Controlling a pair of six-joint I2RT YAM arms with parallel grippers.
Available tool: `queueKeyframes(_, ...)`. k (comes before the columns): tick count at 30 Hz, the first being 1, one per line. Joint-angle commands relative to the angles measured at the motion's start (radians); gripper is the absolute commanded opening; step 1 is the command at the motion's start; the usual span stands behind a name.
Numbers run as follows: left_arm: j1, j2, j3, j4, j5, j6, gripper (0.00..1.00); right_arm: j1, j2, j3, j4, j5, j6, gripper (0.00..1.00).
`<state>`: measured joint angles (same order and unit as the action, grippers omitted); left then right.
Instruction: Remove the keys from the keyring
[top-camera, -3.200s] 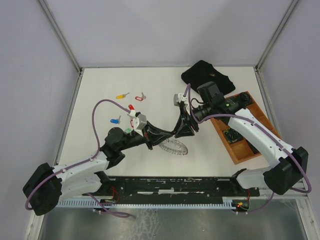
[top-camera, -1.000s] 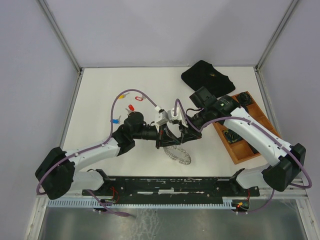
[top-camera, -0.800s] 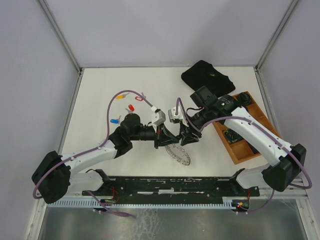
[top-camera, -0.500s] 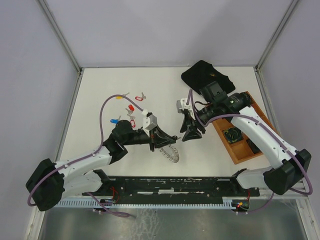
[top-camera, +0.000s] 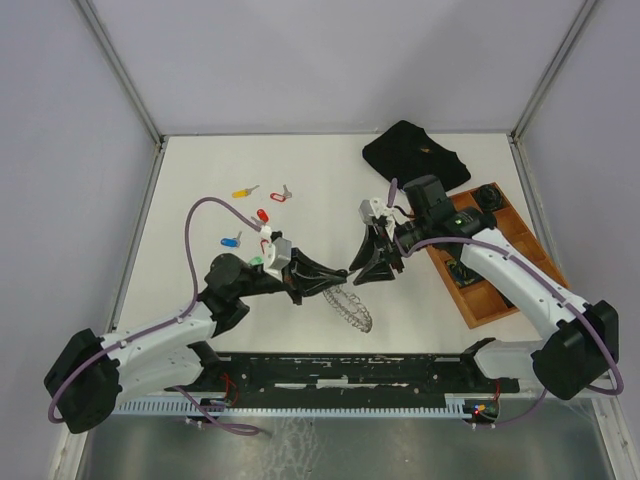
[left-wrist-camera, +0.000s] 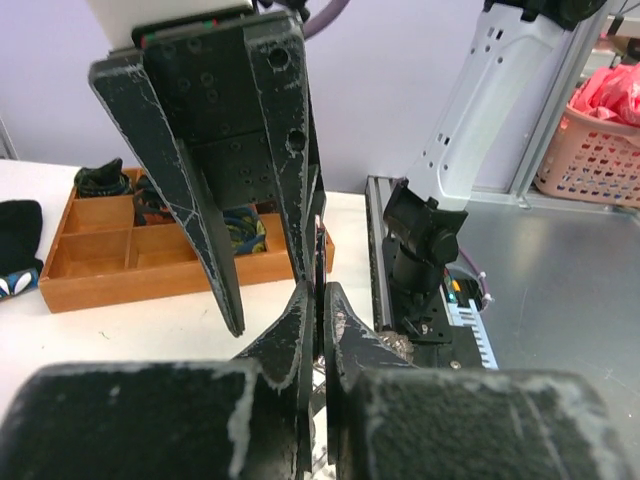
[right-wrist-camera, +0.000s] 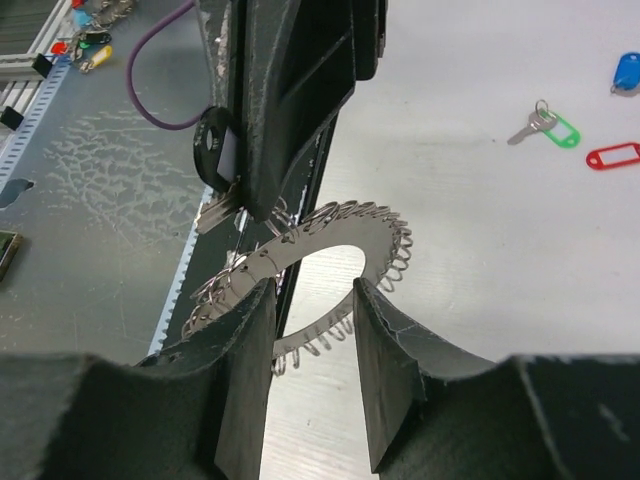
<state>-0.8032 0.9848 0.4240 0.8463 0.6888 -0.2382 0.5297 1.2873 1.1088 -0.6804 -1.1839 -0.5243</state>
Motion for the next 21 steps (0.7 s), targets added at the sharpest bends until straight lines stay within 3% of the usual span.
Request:
queueKeyframes(1,0.003,-0.03,-0.015,0.168,-0.044,-0.06,0.03,-0.001,-0.018,-0.024,0.085,-0.153,-0.076,0.44)
queueKeyframes(7,0.001,-0.017,-0.021,0.215,-0.049,-0.096,0.03,0.016,-0.016,-0.041,0.145,-0.141,-0.055,0.44)
queueKeyframes(14,-0.01,0.004,-0.019,0.244,-0.056,-0.11,0.03,0.041,-0.013,-0.112,0.426,-0.089,0.218,0.43)
queueKeyframes(21,-0.013,0.006,-0.018,0.242,-0.069,-0.106,0.03,0.051,-0.016,-0.086,0.346,-0.146,0.161,0.39)
